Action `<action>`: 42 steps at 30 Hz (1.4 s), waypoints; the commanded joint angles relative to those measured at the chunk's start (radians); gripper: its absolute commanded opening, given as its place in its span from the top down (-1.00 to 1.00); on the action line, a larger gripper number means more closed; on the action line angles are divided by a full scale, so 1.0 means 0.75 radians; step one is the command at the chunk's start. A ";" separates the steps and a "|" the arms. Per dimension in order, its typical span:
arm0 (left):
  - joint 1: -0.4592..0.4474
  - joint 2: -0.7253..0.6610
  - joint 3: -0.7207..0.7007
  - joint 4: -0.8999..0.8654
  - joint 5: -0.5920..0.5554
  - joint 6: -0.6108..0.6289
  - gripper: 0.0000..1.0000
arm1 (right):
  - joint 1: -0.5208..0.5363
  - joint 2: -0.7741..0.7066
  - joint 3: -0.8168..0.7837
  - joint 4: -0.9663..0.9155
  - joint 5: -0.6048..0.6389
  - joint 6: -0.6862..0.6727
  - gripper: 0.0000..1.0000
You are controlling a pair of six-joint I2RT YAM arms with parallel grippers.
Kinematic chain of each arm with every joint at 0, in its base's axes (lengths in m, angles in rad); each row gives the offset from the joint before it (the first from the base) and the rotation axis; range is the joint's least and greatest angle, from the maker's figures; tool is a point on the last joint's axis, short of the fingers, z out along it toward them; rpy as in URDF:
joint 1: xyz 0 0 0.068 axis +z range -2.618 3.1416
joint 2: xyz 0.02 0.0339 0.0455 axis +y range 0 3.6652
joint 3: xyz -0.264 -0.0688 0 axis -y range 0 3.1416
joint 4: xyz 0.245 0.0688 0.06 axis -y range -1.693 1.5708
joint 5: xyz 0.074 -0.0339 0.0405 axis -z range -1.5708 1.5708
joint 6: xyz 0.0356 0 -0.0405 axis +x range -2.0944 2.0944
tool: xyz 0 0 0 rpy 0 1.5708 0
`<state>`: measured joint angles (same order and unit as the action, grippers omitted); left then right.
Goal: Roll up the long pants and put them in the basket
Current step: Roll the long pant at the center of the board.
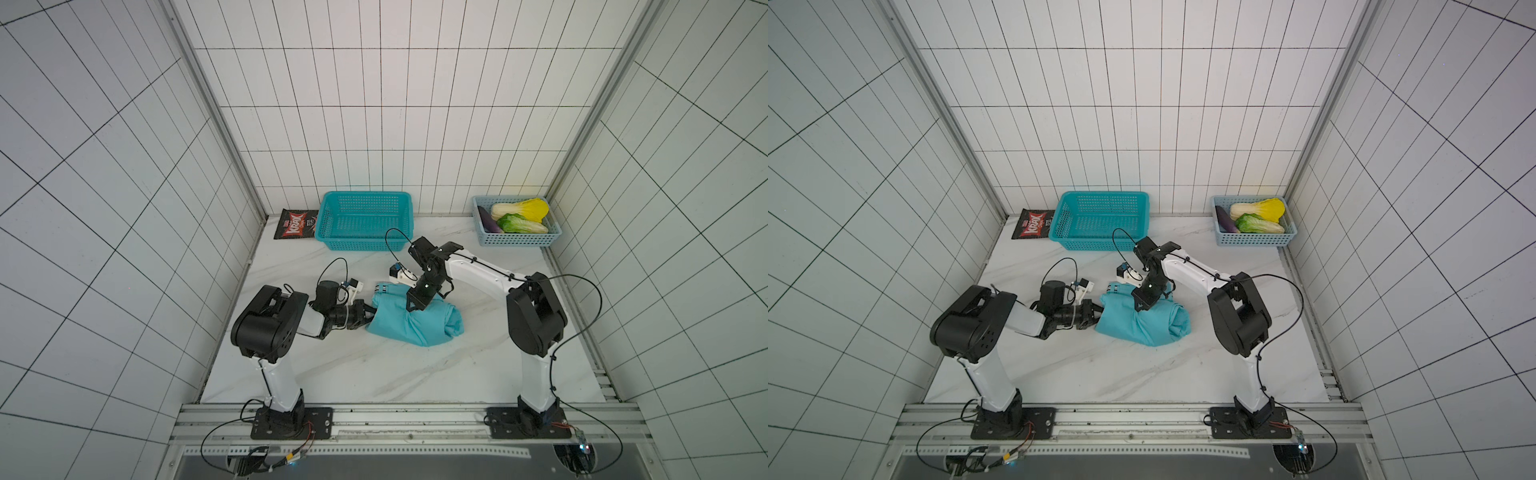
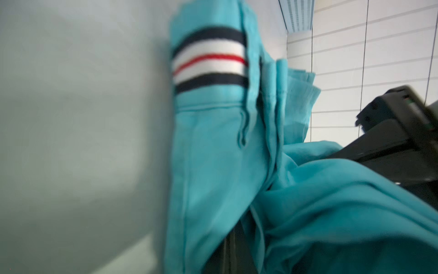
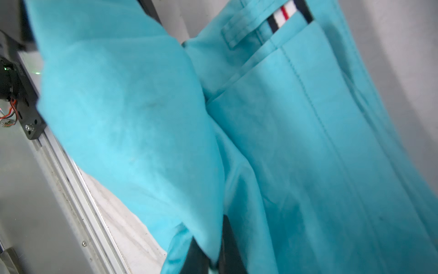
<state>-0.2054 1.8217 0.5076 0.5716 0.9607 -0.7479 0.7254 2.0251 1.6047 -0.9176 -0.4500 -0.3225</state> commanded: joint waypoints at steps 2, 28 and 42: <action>0.035 -0.180 0.002 -0.013 0.005 -0.088 1.00 | -0.017 0.108 0.053 -0.009 0.051 -0.077 1.00; -0.367 -0.337 0.173 -0.488 -0.683 0.365 1.00 | -0.144 0.070 -0.062 0.239 -0.150 0.020 0.37; -0.307 -0.184 0.171 -0.416 -0.615 0.341 1.00 | -0.004 -0.753 -0.578 0.607 0.219 0.296 0.23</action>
<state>-0.4522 1.6535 0.6338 0.2882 0.5343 -0.5041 0.6556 1.5383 1.2858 -0.5434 -0.2707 -0.1516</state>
